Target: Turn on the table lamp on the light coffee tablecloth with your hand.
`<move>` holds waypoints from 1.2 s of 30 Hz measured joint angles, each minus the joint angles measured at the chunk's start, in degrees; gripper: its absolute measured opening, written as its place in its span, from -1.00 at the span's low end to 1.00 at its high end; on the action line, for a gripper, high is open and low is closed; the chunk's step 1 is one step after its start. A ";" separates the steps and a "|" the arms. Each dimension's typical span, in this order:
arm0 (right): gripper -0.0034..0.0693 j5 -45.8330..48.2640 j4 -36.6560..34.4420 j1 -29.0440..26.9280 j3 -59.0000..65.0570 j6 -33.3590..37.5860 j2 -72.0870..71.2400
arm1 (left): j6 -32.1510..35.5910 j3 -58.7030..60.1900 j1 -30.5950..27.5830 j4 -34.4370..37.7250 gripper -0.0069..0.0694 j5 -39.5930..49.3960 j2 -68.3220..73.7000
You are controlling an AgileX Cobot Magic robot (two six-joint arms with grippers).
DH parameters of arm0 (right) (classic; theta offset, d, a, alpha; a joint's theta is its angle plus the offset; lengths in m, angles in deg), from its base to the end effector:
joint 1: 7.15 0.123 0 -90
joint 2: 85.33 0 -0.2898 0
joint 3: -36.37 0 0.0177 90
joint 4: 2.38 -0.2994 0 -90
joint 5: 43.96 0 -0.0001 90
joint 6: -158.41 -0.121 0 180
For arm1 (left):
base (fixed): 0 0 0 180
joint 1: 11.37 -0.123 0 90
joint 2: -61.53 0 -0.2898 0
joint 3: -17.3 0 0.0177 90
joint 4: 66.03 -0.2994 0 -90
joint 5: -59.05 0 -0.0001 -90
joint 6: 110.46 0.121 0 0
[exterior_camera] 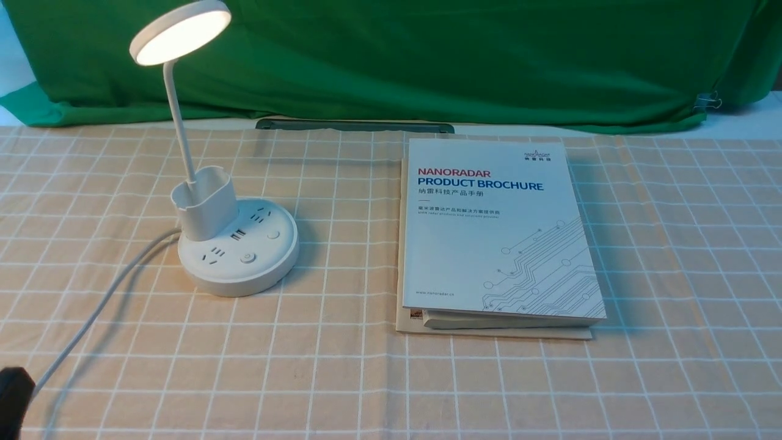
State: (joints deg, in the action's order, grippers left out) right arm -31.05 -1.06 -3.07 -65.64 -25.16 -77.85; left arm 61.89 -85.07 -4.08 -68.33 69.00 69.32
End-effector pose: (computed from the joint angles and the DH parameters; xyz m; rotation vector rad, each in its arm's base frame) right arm 0.1291 0.0086 0.1843 -0.0231 1.7175 0.0779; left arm 0.1294 -0.0157 0.1924 0.0225 1.6667 -0.1618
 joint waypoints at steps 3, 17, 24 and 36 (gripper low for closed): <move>-0.25 0.00 0.00 0.00 0.00 0.00 0.00 | 0.58 0.02 -0.11 1.02 -0.82 3.27 -0.07; -0.25 0.00 0.00 0.00 0.00 0.00 0.00 | 1.43 0.02 -0.11 2.30 -0.82 3.56 -0.23; -0.25 -0.07 0.00 0.00 0.00 0.00 0.00 | 1.62 0.02 -0.11 2.30 -0.81 3.56 -0.28; -0.25 -0.07 0.00 0.00 0.00 0.00 0.00 | 1.89 0.02 -0.11 2.30 -0.81 3.56 -0.28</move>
